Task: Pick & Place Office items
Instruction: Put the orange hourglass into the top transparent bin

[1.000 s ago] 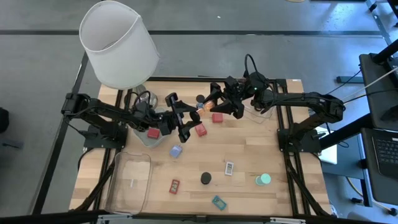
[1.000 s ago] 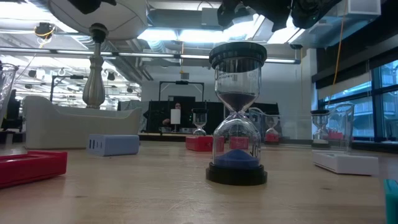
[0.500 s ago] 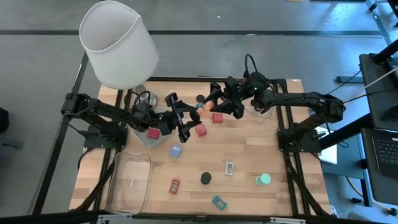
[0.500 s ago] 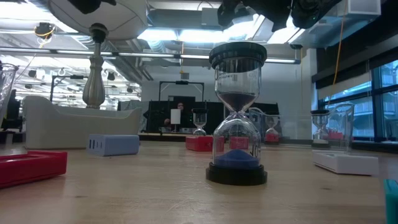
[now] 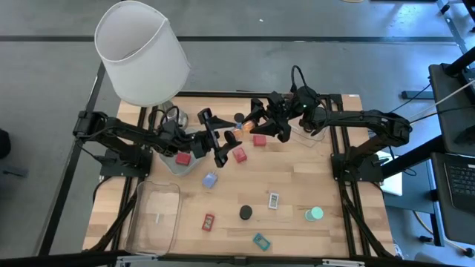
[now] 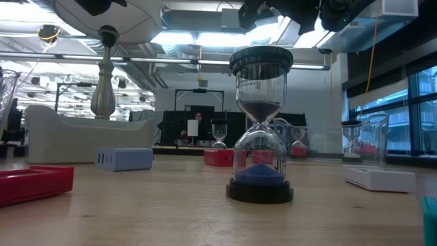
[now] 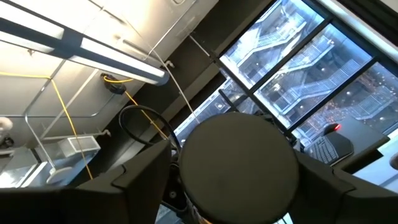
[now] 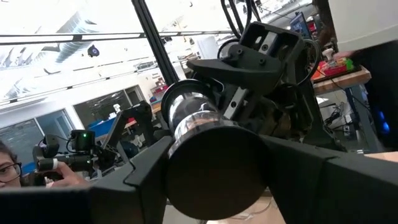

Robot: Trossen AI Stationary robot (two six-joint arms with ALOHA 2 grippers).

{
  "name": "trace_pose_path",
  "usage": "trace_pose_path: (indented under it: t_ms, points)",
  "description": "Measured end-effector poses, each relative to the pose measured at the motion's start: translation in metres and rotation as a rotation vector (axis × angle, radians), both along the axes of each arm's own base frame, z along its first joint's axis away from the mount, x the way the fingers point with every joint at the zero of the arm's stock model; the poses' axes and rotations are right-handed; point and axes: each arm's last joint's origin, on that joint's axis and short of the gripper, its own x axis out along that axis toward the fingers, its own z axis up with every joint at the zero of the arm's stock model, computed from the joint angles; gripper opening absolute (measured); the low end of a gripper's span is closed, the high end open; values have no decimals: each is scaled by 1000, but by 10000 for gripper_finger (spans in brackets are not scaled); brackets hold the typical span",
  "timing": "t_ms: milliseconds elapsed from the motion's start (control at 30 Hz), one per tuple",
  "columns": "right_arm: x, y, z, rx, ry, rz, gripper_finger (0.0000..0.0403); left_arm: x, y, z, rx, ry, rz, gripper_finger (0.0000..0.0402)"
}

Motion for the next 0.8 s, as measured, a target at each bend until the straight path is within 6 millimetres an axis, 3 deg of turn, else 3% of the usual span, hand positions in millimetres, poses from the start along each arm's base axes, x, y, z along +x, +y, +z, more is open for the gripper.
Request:
trace_pose_path:
  t_ms: [400, 800]
  points:
    - [-1, -5, -1, 8, 7, -29, 212, 0, 0, 1, -5, -11, 8, 275]
    - [-6, -36, -13, 109, 160, -155, 215, -1, 3, 1, -59, -8, 106, 275]
